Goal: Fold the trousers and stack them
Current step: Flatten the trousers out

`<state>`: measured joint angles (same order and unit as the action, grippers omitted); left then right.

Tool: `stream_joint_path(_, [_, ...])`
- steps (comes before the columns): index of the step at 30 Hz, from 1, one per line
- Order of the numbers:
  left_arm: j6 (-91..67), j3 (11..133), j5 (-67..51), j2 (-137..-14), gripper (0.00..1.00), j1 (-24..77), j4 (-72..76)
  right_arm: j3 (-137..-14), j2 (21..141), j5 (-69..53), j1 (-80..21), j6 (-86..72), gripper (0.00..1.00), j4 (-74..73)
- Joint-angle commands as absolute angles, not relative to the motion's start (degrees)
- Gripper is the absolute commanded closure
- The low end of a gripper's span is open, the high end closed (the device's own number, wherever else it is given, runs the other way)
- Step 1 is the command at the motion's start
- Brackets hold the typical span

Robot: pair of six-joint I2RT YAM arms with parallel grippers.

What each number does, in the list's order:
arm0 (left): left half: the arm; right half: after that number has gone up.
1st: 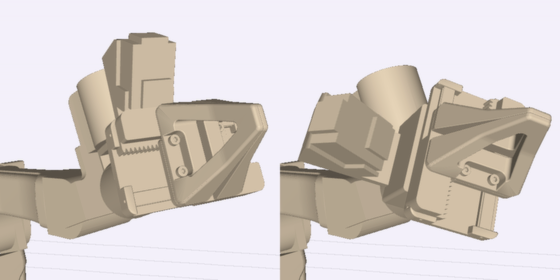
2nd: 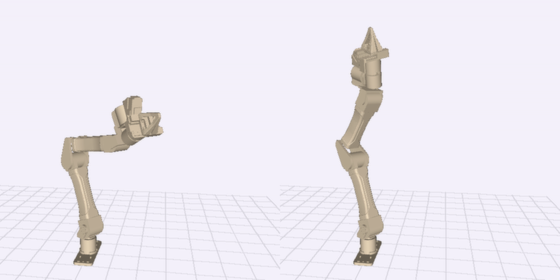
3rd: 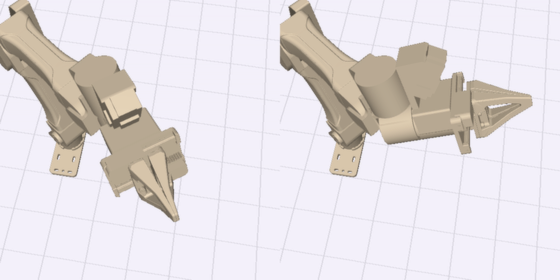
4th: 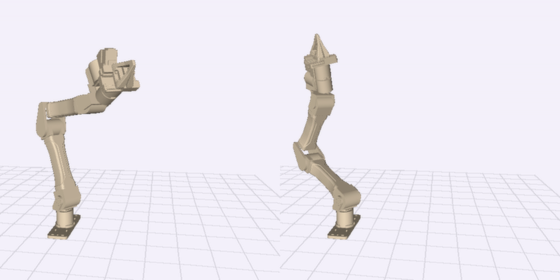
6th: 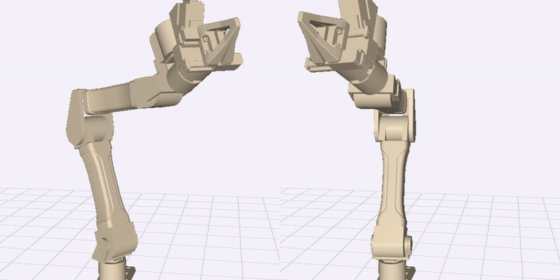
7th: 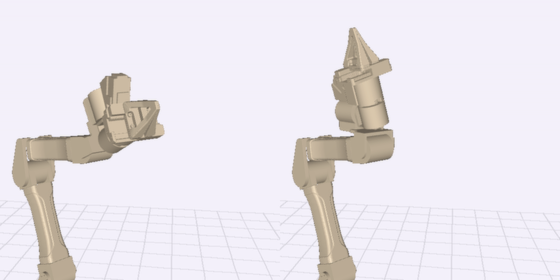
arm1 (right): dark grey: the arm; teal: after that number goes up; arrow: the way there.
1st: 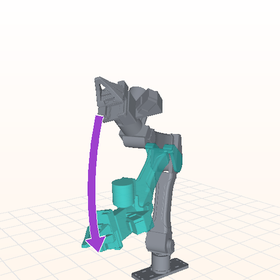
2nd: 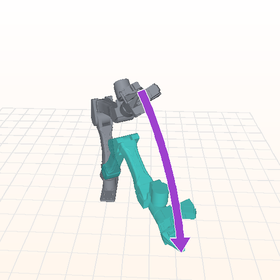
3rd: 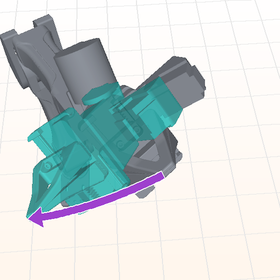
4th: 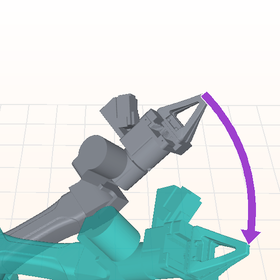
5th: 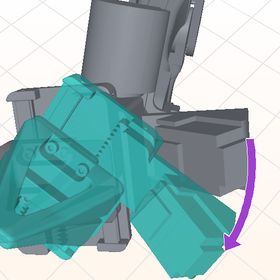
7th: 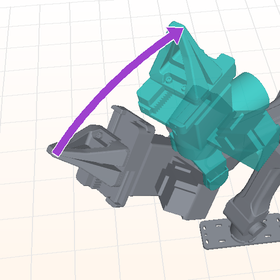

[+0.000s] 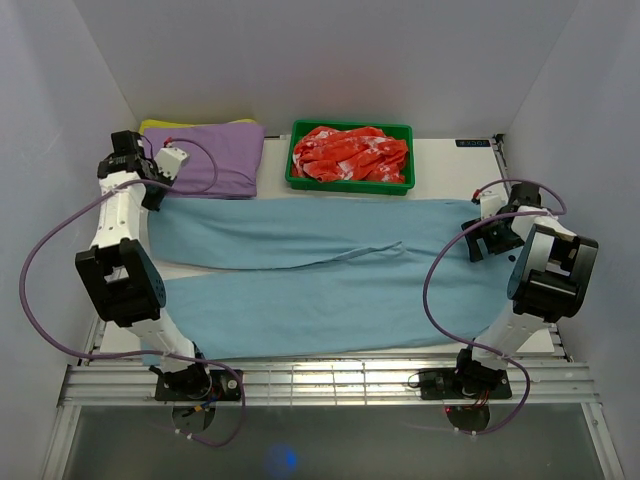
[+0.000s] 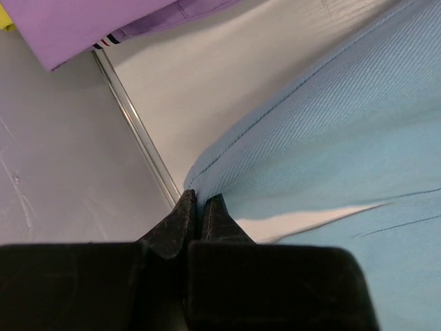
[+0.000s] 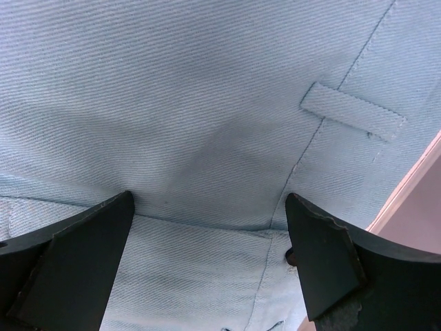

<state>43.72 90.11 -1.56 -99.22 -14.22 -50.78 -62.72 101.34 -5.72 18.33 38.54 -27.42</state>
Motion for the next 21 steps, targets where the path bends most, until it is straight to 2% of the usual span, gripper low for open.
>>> stream_joint_path(1, [50.45,94.92,-2.81,-99.58,1.0,-16.95,-55.28,-60.91,103.8,4.22,20.57,43.33,0.05,-28.39])
stream_joint_path(11, [46.68,92.37,2.02,-107.66,1.0,-17.93,-48.17,-60.91,99.59,-5.8,20.48,44.74,0.01,-33.13])
stream_joint_path(12, [45.1,92.9,2.46,-108.62,0.97,-18.02,-47.38,-60.91,99.32,-6.06,20.57,44.82,0.03,-33.66])
stream_joint_path(13, [43.96,93.07,2.63,-110.02,0.88,-18.1,-46.5,-61.08,99.14,-6.67,20.57,45.0,0.04,-34.18])
stream_joint_path(14, [42.9,93.6,2.29,-110.65,0.76,-18.28,-45.54,-61.78,98.71,-7.2,20.48,45.61,0.1,-34.97])
stream_joint_path(15, [40.8,95.08,0.28,-111.0,0.55,-18.72,-45.7,-62.22,98.53,-7.56,20.57,45.7,0.1,-36.46])
stream_joint_path(18, [38.5,96.06,-5.34,-108.99,0.41,-19.86,-47.54,-63.98,96.95,-8.61,20.48,46.32,0.1,-38.67])
stream_joint_path(21, [37.27,94.75,-12.2,-103.02,0.39,-21.44,-51.23,-64.86,93.88,-8.88,20.48,48.68,0.1,-41.48])
